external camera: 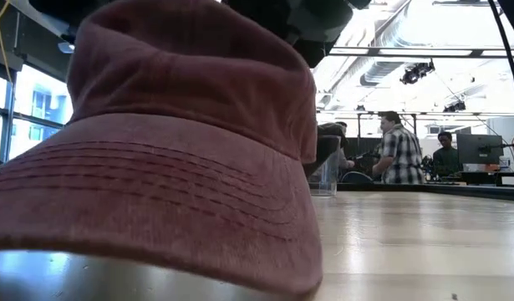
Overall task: Pick & Place hat
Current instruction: Put the red cap into the left transparent bin
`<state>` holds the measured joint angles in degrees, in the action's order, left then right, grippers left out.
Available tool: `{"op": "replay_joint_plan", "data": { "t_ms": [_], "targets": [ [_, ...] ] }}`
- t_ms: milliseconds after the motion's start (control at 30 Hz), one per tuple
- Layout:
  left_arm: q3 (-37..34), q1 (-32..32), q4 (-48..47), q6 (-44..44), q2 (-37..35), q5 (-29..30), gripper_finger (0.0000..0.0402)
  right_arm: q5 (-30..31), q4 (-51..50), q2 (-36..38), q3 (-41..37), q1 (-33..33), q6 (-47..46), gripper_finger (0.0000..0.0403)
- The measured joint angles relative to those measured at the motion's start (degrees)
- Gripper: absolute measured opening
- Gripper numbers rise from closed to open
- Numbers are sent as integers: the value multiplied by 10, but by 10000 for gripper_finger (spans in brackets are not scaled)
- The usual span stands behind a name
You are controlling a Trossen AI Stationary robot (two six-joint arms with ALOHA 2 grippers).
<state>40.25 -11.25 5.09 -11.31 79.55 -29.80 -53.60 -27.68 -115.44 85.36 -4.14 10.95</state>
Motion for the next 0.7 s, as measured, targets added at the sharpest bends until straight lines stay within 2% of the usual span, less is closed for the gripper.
{"op": "replay_joint_plan", "data": {
  "t_ms": [100,233,367,467,633,700],
  "targets": [
    [0,0,57,-19,23,-10,247,1,6,0,0,0,12,143],
    [0,0,124,-48,55,-33,250,0,5,0,0,-1,11,110],
    [0,0,155,-54,78,-81,230,-26,-9,-1,0,-1,6,74],
    [1,0,165,-38,77,-115,181,-47,-31,-1,0,-2,4,52],
    [1,0,183,-25,77,-161,45,-133,-73,-1,0,-7,5,28],
    [1,0,190,-27,77,-172,13,-162,-75,-1,0,-13,19,24]
  ]
}}
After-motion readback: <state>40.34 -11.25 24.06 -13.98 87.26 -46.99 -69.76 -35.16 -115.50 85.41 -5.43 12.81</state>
